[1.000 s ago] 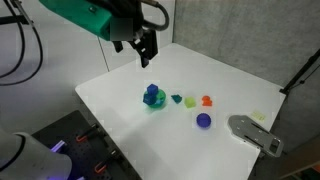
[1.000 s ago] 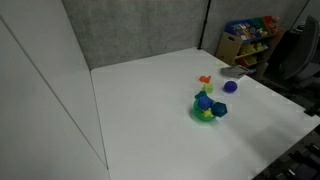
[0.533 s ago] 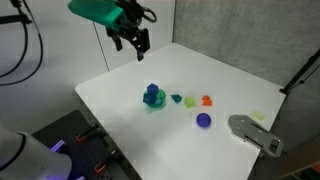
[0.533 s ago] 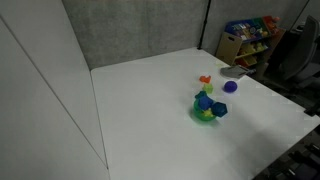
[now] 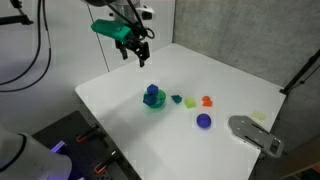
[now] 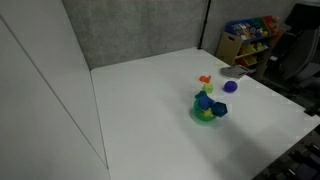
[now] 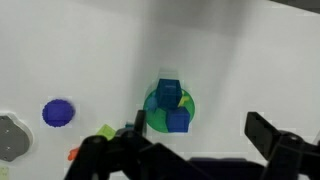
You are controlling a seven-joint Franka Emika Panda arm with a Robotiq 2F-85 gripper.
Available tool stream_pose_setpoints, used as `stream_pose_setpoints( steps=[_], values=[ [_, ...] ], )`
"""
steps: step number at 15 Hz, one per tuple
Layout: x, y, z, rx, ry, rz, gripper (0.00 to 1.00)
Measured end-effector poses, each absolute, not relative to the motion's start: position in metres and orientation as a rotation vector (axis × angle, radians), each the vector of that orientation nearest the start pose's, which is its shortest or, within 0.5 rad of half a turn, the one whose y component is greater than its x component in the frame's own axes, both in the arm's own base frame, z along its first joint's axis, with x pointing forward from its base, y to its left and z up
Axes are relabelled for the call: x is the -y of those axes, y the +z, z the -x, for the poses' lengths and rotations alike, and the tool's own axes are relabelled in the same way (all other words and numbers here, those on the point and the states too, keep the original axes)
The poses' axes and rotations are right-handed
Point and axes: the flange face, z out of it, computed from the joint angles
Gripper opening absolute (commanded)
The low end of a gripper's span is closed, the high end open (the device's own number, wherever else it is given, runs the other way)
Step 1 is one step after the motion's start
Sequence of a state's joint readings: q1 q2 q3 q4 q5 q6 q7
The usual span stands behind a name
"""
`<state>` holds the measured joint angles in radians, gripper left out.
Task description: Remove the lighter blue block from the bowl and put it on the table
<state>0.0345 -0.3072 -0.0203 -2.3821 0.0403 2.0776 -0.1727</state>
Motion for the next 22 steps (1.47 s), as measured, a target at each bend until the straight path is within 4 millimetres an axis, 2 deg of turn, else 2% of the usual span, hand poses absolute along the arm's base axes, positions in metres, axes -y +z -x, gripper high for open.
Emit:
stream_pose_setpoints(
  steps=[4,9,15,22],
  values=[
    [-0.039,0.406,-0.476,0.242,0.025,3.116,1.0],
    [-0.066,0.37,-0.516,0.175,0.074,3.162,1.0],
    [-0.085,0.321,-0.559,0.12,0.16,3.165,1.0],
    [-0.101,0.251,-0.599,0.096,0.172,3.168,1.0]
  ],
)
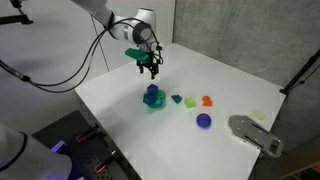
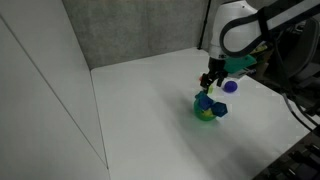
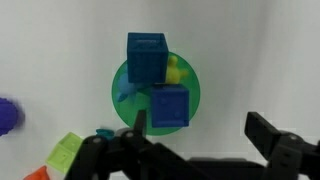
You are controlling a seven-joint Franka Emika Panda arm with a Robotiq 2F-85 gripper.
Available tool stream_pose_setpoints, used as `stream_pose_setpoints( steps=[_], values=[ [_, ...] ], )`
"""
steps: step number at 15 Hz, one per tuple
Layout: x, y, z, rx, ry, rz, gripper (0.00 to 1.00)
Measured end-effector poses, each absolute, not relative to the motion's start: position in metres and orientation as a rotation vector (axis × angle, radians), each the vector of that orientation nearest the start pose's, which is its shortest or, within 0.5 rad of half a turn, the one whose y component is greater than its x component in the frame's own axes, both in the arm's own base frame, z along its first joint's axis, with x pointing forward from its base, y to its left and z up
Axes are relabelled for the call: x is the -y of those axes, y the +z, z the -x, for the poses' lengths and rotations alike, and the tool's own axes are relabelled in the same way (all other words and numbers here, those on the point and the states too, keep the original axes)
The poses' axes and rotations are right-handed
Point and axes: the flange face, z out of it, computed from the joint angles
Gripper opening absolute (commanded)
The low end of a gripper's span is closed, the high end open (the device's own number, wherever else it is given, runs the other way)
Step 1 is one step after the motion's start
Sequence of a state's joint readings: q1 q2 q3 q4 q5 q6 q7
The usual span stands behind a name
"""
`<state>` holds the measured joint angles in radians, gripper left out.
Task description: Remove the lighter blue block from the bowl and put it on the table
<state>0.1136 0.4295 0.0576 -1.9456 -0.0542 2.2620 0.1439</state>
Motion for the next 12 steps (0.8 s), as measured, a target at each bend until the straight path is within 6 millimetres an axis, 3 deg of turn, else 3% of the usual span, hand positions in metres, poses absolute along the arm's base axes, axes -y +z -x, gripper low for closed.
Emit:
stream_pose_setpoints(
  steps=[5,12],
  values=[
    [-0.111,0.205,-0.616,0.106,0.124,3.198,1.0],
    [-0.111,0.163,-0.623,0.132,0.084,3.241,1.0]
  ],
)
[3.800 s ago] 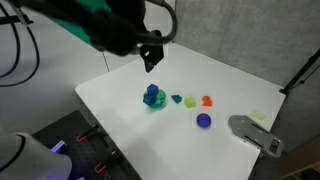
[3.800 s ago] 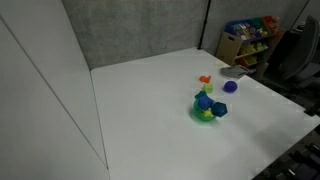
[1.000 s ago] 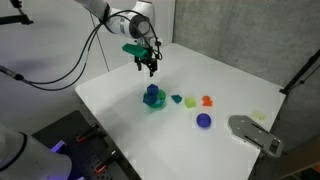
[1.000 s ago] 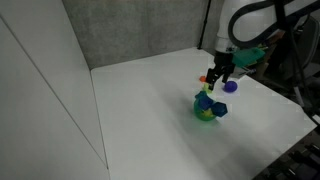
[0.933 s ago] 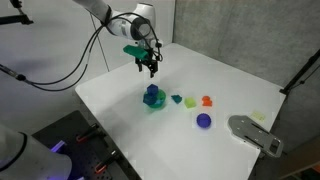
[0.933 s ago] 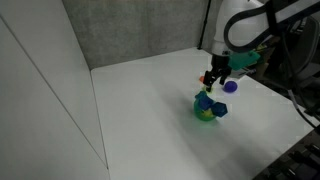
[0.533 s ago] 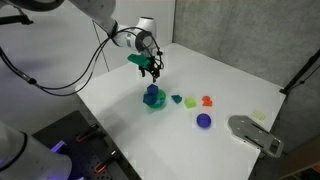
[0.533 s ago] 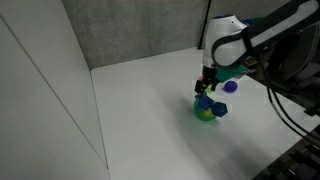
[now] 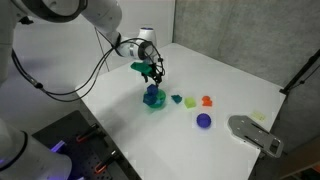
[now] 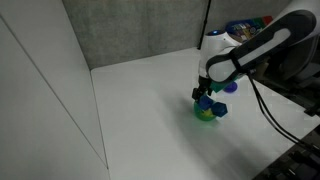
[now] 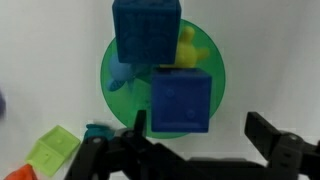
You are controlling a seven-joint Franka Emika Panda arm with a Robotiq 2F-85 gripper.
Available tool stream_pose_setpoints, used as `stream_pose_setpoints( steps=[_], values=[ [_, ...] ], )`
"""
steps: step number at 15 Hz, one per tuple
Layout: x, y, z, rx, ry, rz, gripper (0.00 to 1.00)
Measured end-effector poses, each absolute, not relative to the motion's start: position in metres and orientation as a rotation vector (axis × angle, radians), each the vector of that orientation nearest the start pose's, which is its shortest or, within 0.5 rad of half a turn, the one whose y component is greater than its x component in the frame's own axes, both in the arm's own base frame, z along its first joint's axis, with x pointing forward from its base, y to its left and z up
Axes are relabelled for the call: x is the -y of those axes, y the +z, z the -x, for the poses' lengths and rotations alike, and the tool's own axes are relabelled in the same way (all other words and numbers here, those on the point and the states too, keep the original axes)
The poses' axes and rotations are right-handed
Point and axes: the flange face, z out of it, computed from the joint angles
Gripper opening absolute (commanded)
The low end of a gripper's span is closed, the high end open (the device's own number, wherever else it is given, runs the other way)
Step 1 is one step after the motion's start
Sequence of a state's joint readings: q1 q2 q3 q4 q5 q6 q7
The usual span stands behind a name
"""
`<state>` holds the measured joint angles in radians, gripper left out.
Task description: Remove the lighter blue block from the bowl and put it on the table
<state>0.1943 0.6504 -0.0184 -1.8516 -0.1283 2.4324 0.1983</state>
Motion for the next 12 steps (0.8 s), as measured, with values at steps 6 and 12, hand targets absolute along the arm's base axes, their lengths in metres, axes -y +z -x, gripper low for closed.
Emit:
stream_pose_setpoints(
  steps=[6,12],
  values=[
    [-0.109,0.141,-0.621,0.131,0.096,3.258,0.4],
    [-0.106,0.153,-0.632,0.107,0.055,3.26,0.25]
  ],
)
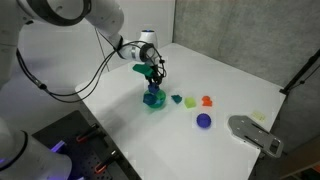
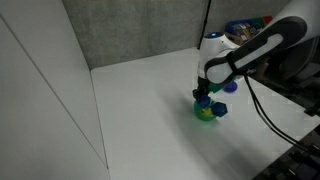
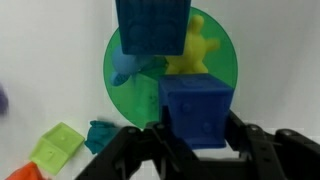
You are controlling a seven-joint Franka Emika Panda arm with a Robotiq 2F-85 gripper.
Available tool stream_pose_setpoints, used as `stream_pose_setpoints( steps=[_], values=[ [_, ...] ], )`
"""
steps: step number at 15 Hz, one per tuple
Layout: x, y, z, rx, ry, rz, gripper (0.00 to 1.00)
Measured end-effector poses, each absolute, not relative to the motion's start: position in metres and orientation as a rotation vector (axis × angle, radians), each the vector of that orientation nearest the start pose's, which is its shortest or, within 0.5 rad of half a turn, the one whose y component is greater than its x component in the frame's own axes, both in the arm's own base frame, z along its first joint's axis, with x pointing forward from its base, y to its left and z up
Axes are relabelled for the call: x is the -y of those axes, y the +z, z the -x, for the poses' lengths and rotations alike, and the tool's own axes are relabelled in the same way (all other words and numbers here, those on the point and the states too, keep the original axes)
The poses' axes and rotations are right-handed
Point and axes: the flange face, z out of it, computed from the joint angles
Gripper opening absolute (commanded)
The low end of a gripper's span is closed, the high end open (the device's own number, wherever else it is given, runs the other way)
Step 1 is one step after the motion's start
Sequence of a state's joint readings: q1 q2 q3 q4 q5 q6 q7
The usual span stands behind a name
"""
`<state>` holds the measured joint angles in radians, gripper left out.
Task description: Remove the lighter blue block from the bowl and put it on the table
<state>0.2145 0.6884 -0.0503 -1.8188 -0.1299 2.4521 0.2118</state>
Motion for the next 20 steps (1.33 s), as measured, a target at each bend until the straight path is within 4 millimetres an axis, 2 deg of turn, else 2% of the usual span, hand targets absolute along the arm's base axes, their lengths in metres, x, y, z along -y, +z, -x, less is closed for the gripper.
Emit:
stream_pose_setpoints(
  steps=[4,9,13,20],
  values=[
    [-0.091,0.177,-0.647,0.06,-0.013,3.262,0.24],
    [-0.048,0.19,-0.659,-0.052,-0.054,3.298,0.24],
    [-0.006,0.182,-0.659,-0.138,-0.04,3.37,0.24],
    [0.074,0.145,-0.644,-0.28,0.058,3.509,0.24]
  ],
)
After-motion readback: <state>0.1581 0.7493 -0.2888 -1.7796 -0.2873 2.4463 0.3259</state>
